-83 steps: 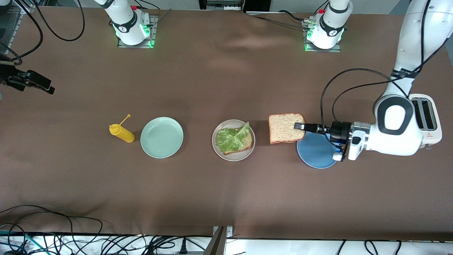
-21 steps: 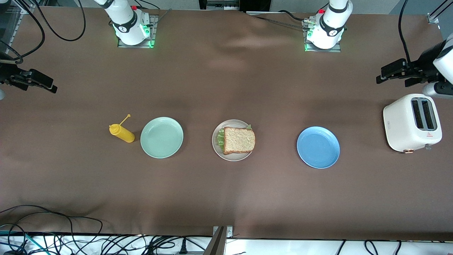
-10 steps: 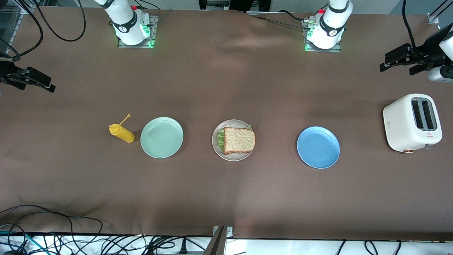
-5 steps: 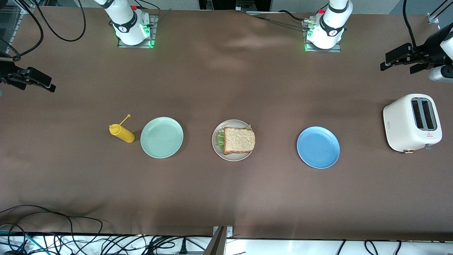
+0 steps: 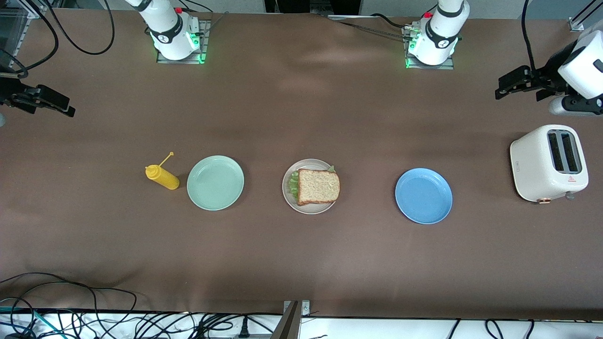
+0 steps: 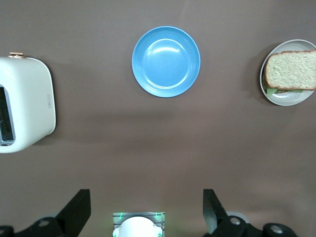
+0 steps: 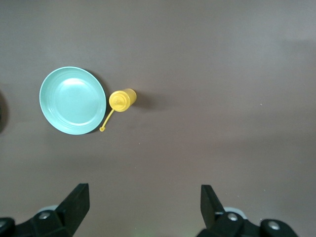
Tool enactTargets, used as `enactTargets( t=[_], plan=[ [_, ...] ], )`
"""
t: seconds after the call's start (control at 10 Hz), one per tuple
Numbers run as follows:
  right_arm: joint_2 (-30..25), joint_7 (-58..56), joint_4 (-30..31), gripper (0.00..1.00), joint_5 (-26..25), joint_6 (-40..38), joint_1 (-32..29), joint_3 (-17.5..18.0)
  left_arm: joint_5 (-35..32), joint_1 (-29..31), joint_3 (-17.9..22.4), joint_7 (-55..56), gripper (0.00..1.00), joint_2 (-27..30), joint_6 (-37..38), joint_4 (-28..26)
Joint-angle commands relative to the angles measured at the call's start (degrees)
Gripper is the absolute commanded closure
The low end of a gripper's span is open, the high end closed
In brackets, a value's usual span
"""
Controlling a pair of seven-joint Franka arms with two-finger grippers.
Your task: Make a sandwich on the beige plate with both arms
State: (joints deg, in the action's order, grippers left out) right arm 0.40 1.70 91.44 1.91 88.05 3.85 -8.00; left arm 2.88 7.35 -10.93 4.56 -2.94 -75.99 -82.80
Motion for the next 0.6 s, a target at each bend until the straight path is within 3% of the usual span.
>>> enactTargets(
  t=[0.0,0.5],
  plan=[
    [-0.75,-0.03,-2.05,0.00,0.02,-2.70,-0.07,-0.26,-3.92,0.21,-0.50,-0.08,0.00,0.92,-0.65,-0.34],
    [-0.66,-2.82,-3.73,0.00,0.28,-3.23,0.02,0.70,-4.03,-1.80,0.73,0.80,0.00,1.01,-0.74,-0.34]
  ],
)
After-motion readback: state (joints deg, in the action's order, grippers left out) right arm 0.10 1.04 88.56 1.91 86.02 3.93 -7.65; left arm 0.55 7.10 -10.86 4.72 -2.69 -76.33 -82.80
